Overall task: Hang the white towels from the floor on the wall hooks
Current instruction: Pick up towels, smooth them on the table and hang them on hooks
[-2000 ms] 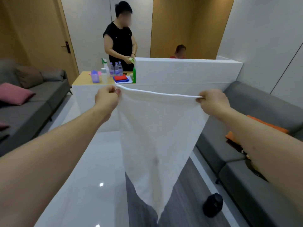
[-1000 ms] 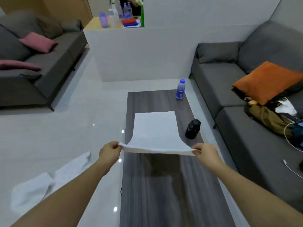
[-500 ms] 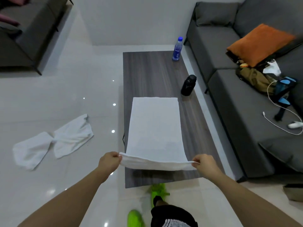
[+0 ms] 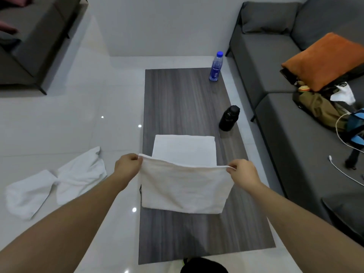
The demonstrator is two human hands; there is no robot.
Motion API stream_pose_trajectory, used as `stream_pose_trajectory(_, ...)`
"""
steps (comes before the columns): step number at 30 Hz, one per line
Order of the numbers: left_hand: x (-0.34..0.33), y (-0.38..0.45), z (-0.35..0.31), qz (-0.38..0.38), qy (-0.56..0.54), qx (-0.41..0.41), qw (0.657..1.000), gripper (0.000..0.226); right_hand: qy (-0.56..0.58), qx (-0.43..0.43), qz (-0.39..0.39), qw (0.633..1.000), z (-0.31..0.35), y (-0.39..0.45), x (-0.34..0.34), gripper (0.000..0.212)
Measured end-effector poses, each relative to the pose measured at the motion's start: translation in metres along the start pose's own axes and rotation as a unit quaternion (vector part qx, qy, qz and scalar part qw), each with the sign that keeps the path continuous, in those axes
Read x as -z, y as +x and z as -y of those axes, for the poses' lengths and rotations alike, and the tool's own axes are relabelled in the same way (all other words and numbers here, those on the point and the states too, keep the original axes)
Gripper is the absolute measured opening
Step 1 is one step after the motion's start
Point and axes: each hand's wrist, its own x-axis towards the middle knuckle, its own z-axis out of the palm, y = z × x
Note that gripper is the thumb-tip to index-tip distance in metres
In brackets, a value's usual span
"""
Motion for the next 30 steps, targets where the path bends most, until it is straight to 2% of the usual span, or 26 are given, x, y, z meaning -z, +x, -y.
stream_pose_trajectory(6, -0.026, 0.1, -0.056, -0.037, -0.028, 0.03, 0.998, 0.019, 0.04, -0.003, -0.017, 0.999, 0.023, 0.131, 0.015, 0.009)
stream_pose_trajectory(8, -0.041, 0.121, -0.06, -0.065, -0.027, 0.038, 0.997, 0.024, 0.064, -0.01, -0.037, 0.997, 0.025, 0.16, 0.008, 0.019)
stream_pose_trajectory(10, -0.058, 0.134, -0.052, -0.063, -0.03, 0.053, 0.996, 0.028, 0.084, -0.025, -0.043, 0.995, 0.021, 0.174, -0.007, 0.029)
stream_pose_trajectory(13, -0.086, 0.131, -0.013, -0.018, 0.015, 0.097, 0.995, 0.032, 0.101, -0.076, 0.01, 0.992, -0.003, 0.168, -0.049, 0.032)
stream_pose_trajectory(15, -0.105, 0.121, 0.023, 0.016, 0.059, 0.138, 0.989, 0.035, 0.102, -0.141, 0.068, 0.982, -0.03, 0.151, -0.091, 0.028)
stream_pose_trajectory(20, -0.139, 0.092, 0.1, 0.074, 0.072, 0.242, 0.965, 0.058, 0.128, -0.286, 0.152, 0.938, -0.075, 0.089, -0.174, 0.041)
stream_pose_trajectory(22, -0.147, 0.085, 0.119, 0.081, 0.055, 0.258, 0.961, 0.062, 0.171, -0.313, 0.163, 0.92, -0.083, 0.072, -0.195, 0.034)
stream_pose_trajectory(25, -0.154, 0.08, 0.137, 0.102, -0.017, 0.3, 0.948, 0.052, 0.273, -0.338, 0.159, 0.887, -0.094, 0.063, -0.221, 0.017)
stream_pose_trajectory(28, -0.156, 0.077, 0.138, 0.103, -0.07, 0.331, 0.935, 0.034, 0.397, -0.376, 0.15, 0.823, -0.088, 0.062, -0.221, 0.022)
stream_pose_trajectory(30, -0.152, 0.074, 0.131, 0.075, -0.092, 0.325, 0.938, 0.032, 0.454, -0.4, 0.137, 0.784, -0.078, 0.06, -0.209, 0.026)
